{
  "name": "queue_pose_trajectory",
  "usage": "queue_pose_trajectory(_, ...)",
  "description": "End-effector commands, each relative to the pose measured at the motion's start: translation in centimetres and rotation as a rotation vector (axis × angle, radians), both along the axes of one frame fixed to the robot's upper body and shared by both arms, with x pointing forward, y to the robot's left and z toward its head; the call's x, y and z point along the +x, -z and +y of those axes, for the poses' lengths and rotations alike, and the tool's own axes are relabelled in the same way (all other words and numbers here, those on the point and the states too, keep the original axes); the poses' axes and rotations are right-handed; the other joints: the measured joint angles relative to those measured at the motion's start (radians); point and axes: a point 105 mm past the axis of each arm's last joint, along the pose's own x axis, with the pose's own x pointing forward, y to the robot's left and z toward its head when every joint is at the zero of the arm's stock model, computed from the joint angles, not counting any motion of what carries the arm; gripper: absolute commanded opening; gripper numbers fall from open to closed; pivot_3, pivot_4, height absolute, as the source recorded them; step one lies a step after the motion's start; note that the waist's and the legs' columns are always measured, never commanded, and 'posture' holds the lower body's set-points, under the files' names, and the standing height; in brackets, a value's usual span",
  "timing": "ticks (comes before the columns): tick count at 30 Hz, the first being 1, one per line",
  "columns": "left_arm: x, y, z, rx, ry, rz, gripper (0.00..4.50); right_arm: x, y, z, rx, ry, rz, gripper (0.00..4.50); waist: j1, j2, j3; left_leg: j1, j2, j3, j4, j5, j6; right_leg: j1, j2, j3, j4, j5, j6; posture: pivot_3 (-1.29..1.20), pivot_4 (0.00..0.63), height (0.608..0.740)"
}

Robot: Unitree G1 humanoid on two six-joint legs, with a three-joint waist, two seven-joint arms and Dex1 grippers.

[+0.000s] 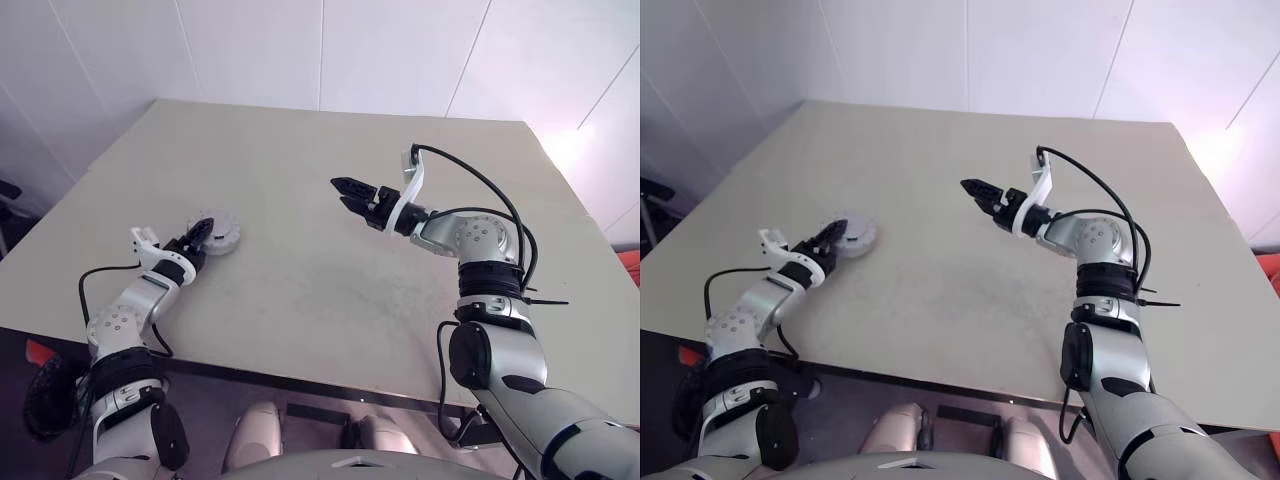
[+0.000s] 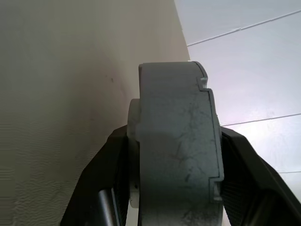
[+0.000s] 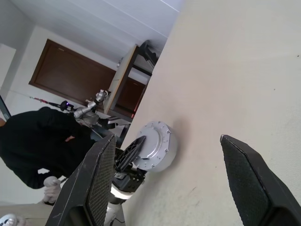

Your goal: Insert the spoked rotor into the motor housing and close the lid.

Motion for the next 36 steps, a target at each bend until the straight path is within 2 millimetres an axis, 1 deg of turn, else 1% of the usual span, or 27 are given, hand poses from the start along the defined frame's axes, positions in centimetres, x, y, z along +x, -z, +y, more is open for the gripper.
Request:
queue_pose_trajectory(1, 0.9, -2.4, 1.4, 0.022, -0.055, -0.073, 2.1, 0.1, -1.5, 0.0, 0.013, 0.001, -0.058, 3.99, 0.0, 0.0, 0.0, 0.0, 0.0, 0.0, 0.0, 0.0, 0.0, 0.0, 0.0, 0.0, 0.0, 0.0, 0.0, 0.0, 0.0, 0.74)
queue_pose_trajectory(8, 1.1, -2.3, 1.9, 0.028, -0.071, -0.071, 2.1, 0.2, -1.5, 0.1, 0.008, 0.002, -0.057, 3.99, 0.0, 0.0, 0.0, 0.0, 0.0, 0.0, 0.0, 0.0, 0.0, 0.0, 0.0, 0.0, 0.0, 0.0, 0.0, 0.0, 0.0, 0.74)
queue_pose_trajectory(9, 1.1, -2.3, 1.9, 0.03, -0.071, -0.074, 2.84, 0.2, -1.5, 0.1, 0.008, 0.003, -0.057, 4.03, 0.0, 0.0, 0.0, 0.0, 0.0, 0.0, 0.0, 0.0, 0.0, 0.0, 0.0, 0.0, 0.0, 0.0, 0.0, 0.0, 0.0, 0.74)
queue_pose_trajectory(10, 1.1, -2.4, 1.9, 0.032, -0.072, -0.077, 3.07, 0.3, -1.5, 0.1, 0.007, 0.003, -0.057, 4.03, 0.0, 0.0, 0.0, 0.0, 0.0, 0.0, 0.0, 0.0, 0.0, 0.0, 0.0, 0.0, 0.0, 0.0, 0.0, 0.0, 0.0, 0.74)
queue_pose_trajectory(14, 1.1, -2.3, 2.2, 0.049, -0.079, -0.07, 4.4, 0.3, -1.4, 0.1, 0.007, 0.004, -0.056, 4.03, 0.0, 0.0, 0.0, 0.0, 0.0, 0.0, 0.0, 0.0, 0.0, 0.0, 0.0, 0.0, 0.0, 0.0, 0.0, 0.0, 0.0, 0.74)
queue_pose_trajectory(15, 1.1, -2.2, 2.3, 0.047, -0.087, -0.066, 4.46, 0.3, -1.4, 0.1, 0.007, 0.003, -0.056, 4.03, 0.0, 0.0, 0.0, 0.0, 0.0, 0.0, 0.0, 0.0, 0.0, 0.0, 0.0, 0.0, 0.0, 0.0, 0.0, 0.0, 0.0, 0.74)
queue_pose_trajectory(20, 1.3, -1.6, 4.0, 0.104, -0.184, -0.027, 4.46, 0.3, -1.4, 0.2, 0.005, -0.002, -0.053, 4.03, -0.001, -0.001, 0.0, 0.001, 0.0, 0.0, 0.0, 0.0, 0.0, 0.0, 0.0, 0.0, 0.001, 0.0, 0.0, 0.0, 0.0, 0.74)
queue_pose_trajectory(23, 1.3, -0.5, 5.8, 0.212, -0.29, 0.04, 4.46, 0.4, -1.3, 0.2, 0.004, -0.003, -0.049, 4.03, -0.002, -0.001, 0.0, 0.001, 0.0, 0.0, 0.0, 0.0, 0.0, 0.0, 0.0, 0.0, 0.001, 0.0, 0.0, 0.0, 0.0, 0.74)
queue_pose_trajectory(25, 1.3, -0.2, 6.6, 0.262, -0.33, 0.059, 4.46, 0.4, -1.3, 0.2, 0.004, -0.006, -0.048, 4.03, -0.005, -0.001, 0.0, 0.002, 0.0, 0.0, 0.0, 0.0, 0.0, 0.001, 0.0, 0.0, 0.001, 0.0, 0.0, 0.0, 0.0, 0.74)
queue_pose_trajectory(27, 1.2, -0.1, 7.4, 0.372, -0.368, 0.073, 4.46, 0.3, -1.4, 0.3, 0.008, -0.016, -0.053, 4.03, -0.01, -0.001, 0.0, 0.003, 0.001, 0.0, 0.0, 0.0, -0.001, 0.001, 0.0, 0.0, 0.001, 0.0, 0.0, 0.0, 0.0, 0.74)
queue_pose_trajectory(29, 1.2, -0.3, 7.9, 0.433, -0.398, 0.062, 4.46, 0.2, -1.5, 0.4, 0.011, -0.023, -0.06, 4.03, -0.016, -0.001, 0.0, 0.003, 0.001, 0.0, 0.0, 0.001, -0.001, 0.001, 0.001, 0.0, 0.001, 0.0, 0.0, 0.0, 0.0, 0.74)
queue_pose_trajectory(33, 1.7, -1.8, 8.3, 0.583, -0.444, -0.001, 4.46, -0.1, -1.6, 0.7, -0.003, -0.039, -0.108, 4.03, -0.019, -0.001, -0.001, 0.002, 0.001, 0.0, 0.0, 0.0, -0.001, 0.001, 0.0, 0.0, 0.001, 0.0, 0.0, 0.0, 0.0, 0.74)
queue_pose_trajectory(36, 2.2, -4.3, 8.0, 0.763, -0.459, -0.111, 4.46, -0.6, -2.0, 0.6, -0.04, -0.042, -0.226, 4.03, -0.012, -0.002, -0.001, 0.001, 0.001, 0.0, 0.0, 0.0, 0.0, 0.001, 0.0, 0.0, 0.0, 0.0, 0.0, 0.0, 0.0, 0.74)
